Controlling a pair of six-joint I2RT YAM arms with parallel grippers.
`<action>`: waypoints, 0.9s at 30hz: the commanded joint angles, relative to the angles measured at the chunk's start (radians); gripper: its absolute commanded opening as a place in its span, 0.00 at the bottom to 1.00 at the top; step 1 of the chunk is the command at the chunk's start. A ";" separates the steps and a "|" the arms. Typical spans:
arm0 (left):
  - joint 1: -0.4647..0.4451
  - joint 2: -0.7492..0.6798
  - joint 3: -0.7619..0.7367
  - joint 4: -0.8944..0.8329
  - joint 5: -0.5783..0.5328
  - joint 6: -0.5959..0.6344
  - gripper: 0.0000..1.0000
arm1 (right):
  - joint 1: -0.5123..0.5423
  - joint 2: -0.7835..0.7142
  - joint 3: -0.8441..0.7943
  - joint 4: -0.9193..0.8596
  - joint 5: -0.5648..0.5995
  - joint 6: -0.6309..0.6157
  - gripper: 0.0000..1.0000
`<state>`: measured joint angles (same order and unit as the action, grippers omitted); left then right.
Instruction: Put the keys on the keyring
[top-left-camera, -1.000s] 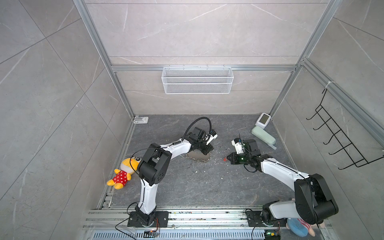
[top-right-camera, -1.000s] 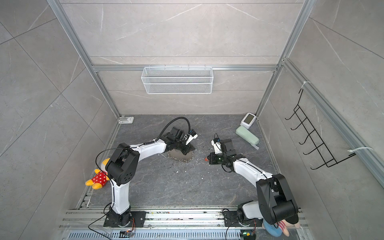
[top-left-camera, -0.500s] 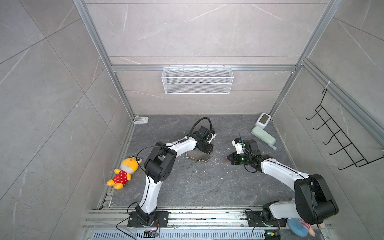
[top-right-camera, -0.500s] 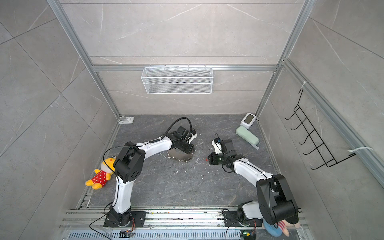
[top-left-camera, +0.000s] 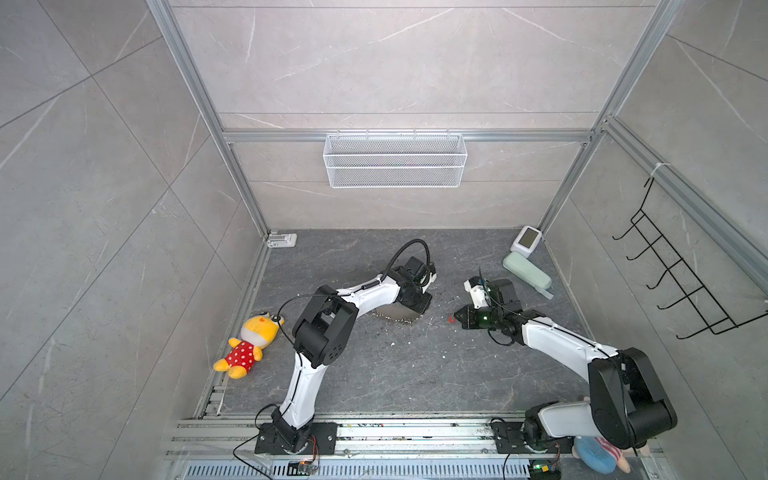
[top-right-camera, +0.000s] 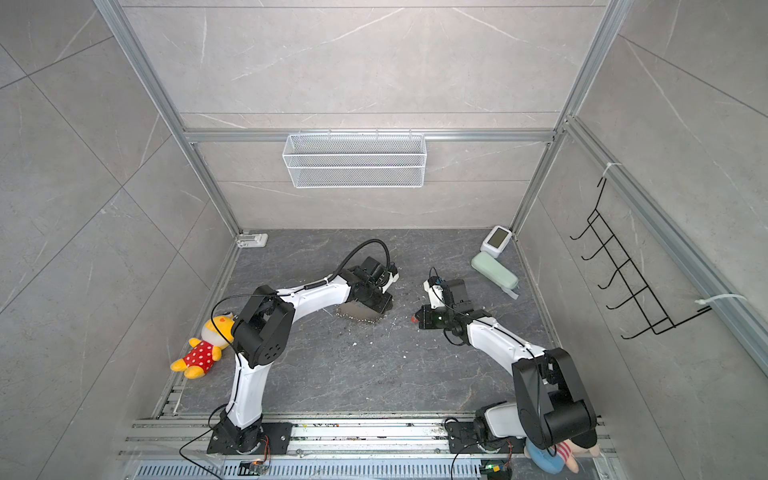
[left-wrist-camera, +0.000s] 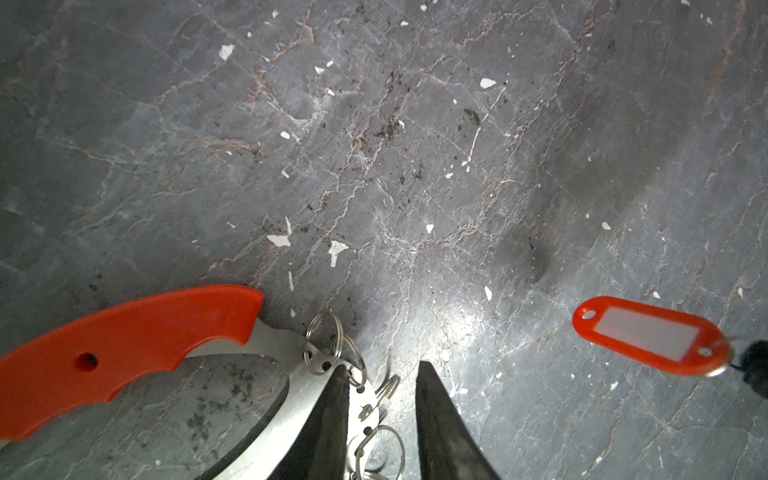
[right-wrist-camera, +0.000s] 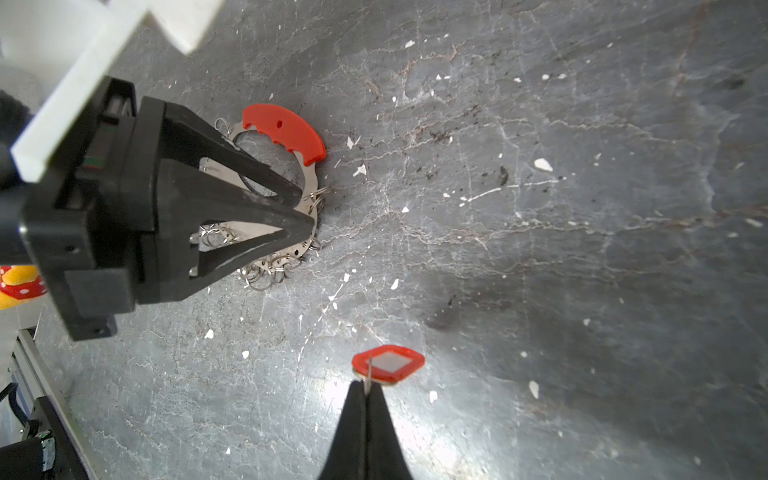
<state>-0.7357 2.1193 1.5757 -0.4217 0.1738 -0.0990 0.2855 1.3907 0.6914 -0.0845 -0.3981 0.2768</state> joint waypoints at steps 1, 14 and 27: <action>-0.006 0.017 0.043 -0.039 -0.028 -0.004 0.30 | -0.009 -0.021 -0.013 0.009 -0.015 0.012 0.00; -0.013 0.067 0.095 -0.085 -0.056 0.005 0.27 | -0.021 -0.027 -0.015 0.014 -0.025 0.012 0.00; -0.061 0.038 0.100 -0.114 -0.167 -0.012 0.29 | -0.029 -0.024 -0.027 0.030 -0.042 0.016 0.00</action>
<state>-0.7887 2.1818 1.6478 -0.5060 0.0444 -0.0982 0.2611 1.3853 0.6765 -0.0685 -0.4248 0.2844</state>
